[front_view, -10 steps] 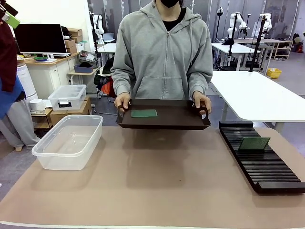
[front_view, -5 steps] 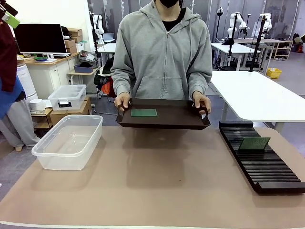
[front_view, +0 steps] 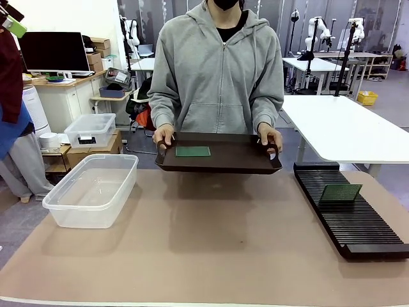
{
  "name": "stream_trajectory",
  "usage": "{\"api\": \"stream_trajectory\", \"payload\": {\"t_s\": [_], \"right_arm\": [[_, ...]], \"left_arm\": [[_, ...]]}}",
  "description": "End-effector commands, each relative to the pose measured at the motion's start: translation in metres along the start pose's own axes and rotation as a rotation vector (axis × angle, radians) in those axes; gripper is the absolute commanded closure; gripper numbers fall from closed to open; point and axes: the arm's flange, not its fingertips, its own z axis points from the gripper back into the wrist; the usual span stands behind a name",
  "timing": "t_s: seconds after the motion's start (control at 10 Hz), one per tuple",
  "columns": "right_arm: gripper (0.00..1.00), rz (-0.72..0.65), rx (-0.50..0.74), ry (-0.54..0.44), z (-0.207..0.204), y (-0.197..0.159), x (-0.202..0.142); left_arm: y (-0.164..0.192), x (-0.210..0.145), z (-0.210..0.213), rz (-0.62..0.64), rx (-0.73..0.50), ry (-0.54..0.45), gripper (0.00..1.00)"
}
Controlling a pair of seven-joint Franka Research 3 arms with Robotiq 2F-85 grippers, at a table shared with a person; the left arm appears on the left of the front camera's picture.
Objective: Sort PCBs into racks and boxes based on the side picked up.
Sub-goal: Pick up the Blank PCB handed by the Human.
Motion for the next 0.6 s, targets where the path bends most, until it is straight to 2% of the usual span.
{"api": "stream_trajectory", "payload": {"t_s": [0.0,0.2,0.5], "right_arm": [[0.00,-0.026,0.028,0.030,0.012,0.006,0.007],[0.00,-0.005,0.062,-0.030,0.040,0.012,0.003],[0.00,0.017,0.018,-0.067,0.047,0.011,-0.001]], "left_arm": [[-0.001,-0.001,0.000,0.000,0.001,0.003,0.00],[-0.001,-0.001,0.000,0.000,0.001,0.003,0.00],[-0.001,-0.001,0.000,0.000,0.001,0.003,0.00]]}}
